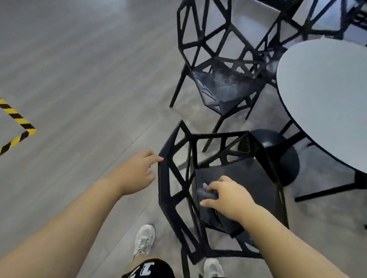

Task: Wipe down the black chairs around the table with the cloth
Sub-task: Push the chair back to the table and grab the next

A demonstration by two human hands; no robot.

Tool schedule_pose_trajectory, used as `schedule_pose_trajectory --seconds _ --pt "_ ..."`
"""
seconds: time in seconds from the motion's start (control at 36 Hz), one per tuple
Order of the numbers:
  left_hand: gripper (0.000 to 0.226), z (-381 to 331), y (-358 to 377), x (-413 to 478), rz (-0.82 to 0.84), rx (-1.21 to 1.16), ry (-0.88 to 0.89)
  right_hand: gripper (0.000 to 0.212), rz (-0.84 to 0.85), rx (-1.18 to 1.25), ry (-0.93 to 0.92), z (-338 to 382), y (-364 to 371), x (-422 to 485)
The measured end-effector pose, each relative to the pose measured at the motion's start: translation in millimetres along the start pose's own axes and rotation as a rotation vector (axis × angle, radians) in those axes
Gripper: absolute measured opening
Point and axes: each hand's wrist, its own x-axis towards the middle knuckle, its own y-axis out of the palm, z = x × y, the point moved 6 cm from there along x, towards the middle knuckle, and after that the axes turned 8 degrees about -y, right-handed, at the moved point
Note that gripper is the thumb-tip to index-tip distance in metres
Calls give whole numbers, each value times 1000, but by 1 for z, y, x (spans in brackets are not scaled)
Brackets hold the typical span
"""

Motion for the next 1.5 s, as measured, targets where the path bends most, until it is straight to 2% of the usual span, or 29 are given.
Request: schedule_pose_trajectory --seconds 0.22,0.42,0.61,0.75,0.92,1.17,1.31,1.5 --pt "56 8 -12 59 77 362 294 67 27 129 119 57 36 7" --pt "52 -19 5 67 209 528 462 79 94 -2 136 84 52 4" --pt "45 -11 11 58 236 438 456 63 57 -18 146 102 64 -3" --pt "40 -3 18 37 204 515 473 65 63 -6 124 104 78 -21" --pt "37 -9 31 -1 130 667 642 73 103 26 121 99 99 -57" --pt "31 -47 76 -52 133 726 733 61 64 12 252 53 115 -139" --pt "24 -79 102 -71 221 715 705 55 19 -33 365 20 115 -176" --pt "32 -120 124 -94 329 610 623 39 -47 -91 475 -19 107 -220"
